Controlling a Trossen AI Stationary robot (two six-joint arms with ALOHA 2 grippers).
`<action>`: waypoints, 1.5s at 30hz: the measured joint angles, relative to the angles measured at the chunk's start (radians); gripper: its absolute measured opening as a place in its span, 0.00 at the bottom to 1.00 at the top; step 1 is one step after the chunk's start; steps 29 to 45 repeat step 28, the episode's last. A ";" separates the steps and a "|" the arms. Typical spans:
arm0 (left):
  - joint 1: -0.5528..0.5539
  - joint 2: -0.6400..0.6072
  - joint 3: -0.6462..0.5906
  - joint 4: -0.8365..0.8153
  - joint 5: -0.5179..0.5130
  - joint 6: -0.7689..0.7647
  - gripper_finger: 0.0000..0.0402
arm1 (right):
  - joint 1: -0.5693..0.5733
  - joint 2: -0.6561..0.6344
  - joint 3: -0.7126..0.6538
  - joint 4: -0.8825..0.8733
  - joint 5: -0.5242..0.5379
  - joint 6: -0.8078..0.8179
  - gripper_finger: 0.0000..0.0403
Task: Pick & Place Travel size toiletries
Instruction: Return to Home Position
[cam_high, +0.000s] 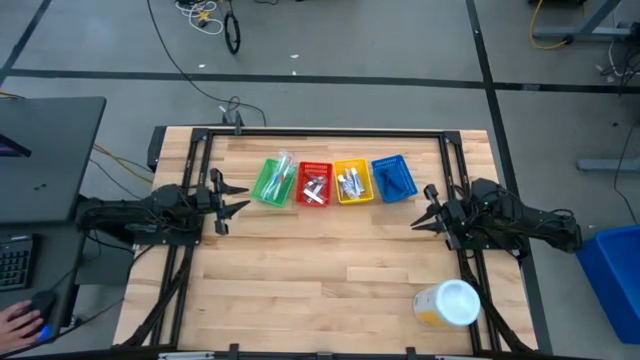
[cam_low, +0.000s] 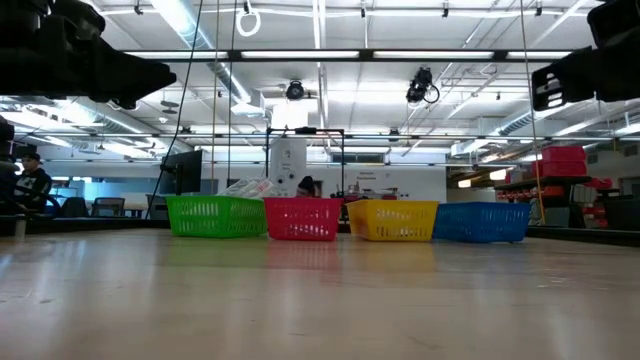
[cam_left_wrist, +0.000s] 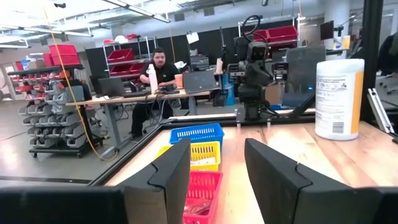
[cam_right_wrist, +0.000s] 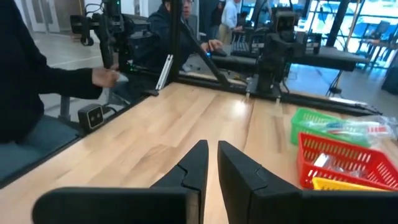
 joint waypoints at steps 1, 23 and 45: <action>0.000 0.000 0.000 0.000 0.000 0.000 0.40 | 0.000 0.000 0.000 0.001 0.000 -0.006 0.11; 0.000 0.000 0.000 0.000 0.000 0.000 0.40 | 0.000 0.001 -0.067 0.064 0.001 -0.029 0.10; 0.000 0.000 0.000 0.000 0.000 0.000 0.40 | 0.000 0.001 -0.067 0.071 0.019 -0.014 0.10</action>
